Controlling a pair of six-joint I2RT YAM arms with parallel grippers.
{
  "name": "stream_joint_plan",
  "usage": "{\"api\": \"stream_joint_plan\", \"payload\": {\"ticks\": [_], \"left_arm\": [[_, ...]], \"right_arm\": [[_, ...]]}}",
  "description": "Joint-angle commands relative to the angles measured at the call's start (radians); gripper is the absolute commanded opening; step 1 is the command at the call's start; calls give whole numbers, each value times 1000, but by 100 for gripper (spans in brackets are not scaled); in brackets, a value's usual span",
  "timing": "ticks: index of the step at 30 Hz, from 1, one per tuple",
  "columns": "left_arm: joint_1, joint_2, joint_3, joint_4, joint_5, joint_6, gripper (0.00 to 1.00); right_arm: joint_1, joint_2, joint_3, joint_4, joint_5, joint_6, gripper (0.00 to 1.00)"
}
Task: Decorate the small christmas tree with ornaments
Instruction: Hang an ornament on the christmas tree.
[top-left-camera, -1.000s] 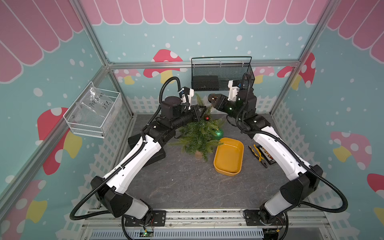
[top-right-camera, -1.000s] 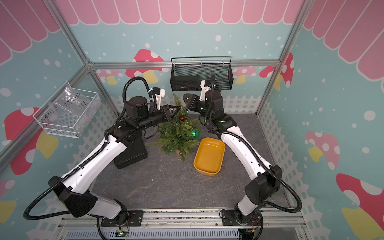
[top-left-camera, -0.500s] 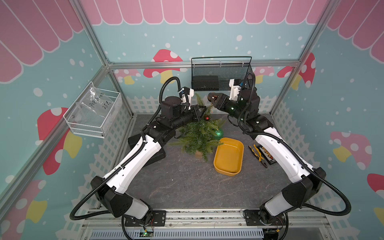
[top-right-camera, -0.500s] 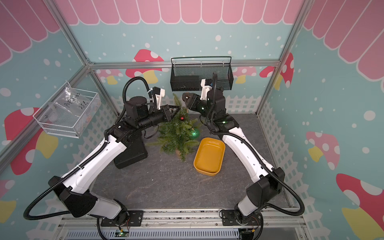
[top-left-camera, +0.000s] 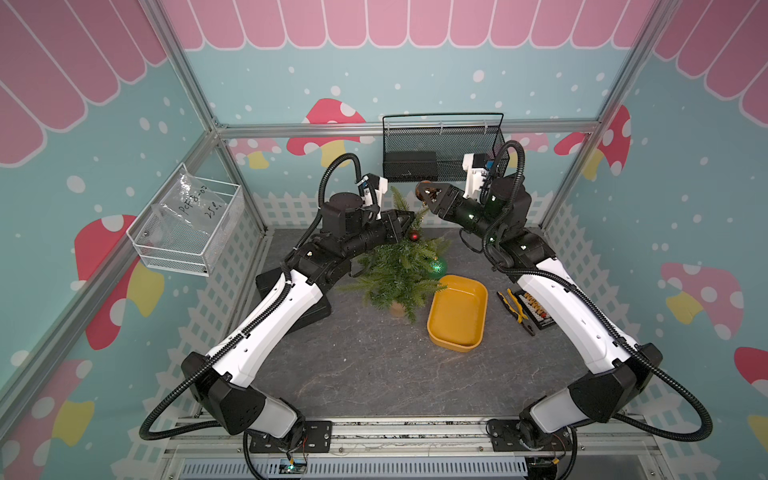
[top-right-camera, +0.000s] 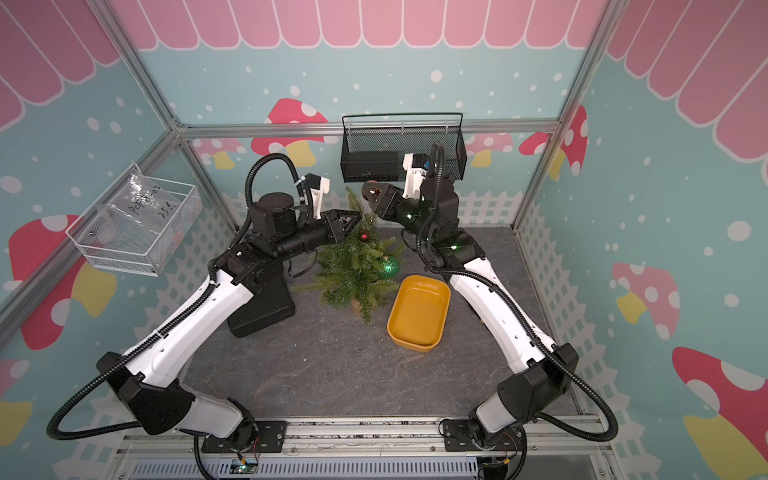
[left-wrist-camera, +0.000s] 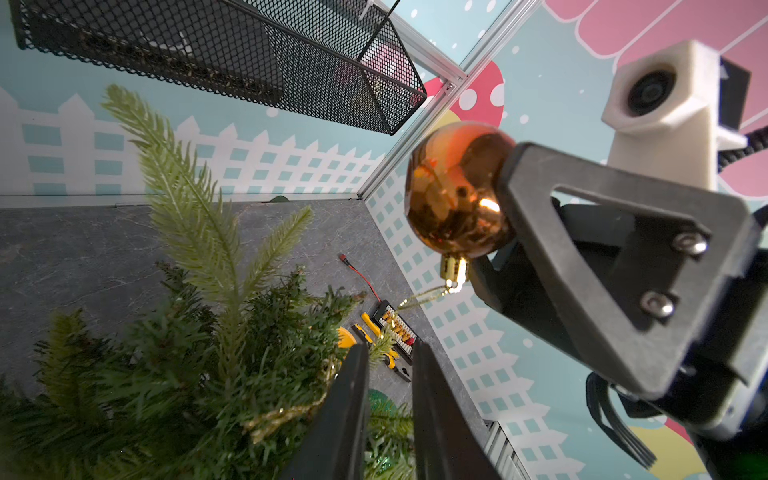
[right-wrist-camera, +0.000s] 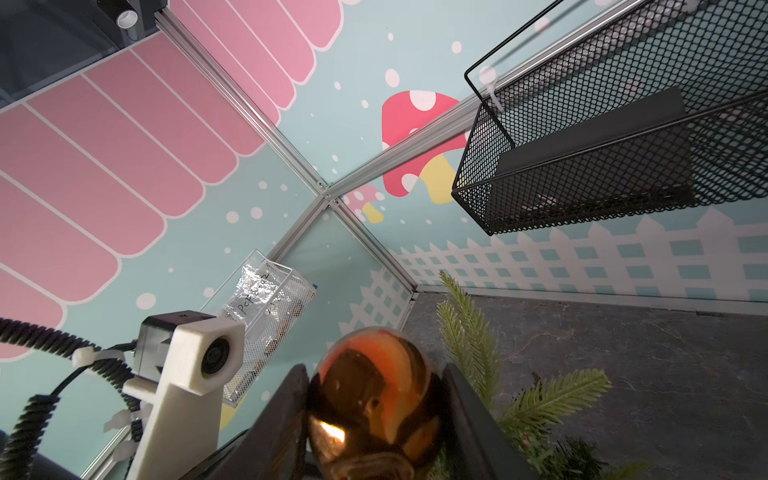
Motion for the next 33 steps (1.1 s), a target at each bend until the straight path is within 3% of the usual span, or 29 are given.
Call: {"api": "stream_joint_plan", "payload": {"ticks": [1, 10, 33], "left_arm": [[7, 0, 8, -12, -14, 7, 23], [10, -8, -6, -12, -26, 12, 19], [18, -14, -26, -8, -18, 10, 18]], "right_arm": [[7, 10, -3, 44, -20, 14, 38], [6, 49, 9, 35, 7, 2, 38], [-11, 97, 29, 18, 71, 2, 37]]}}
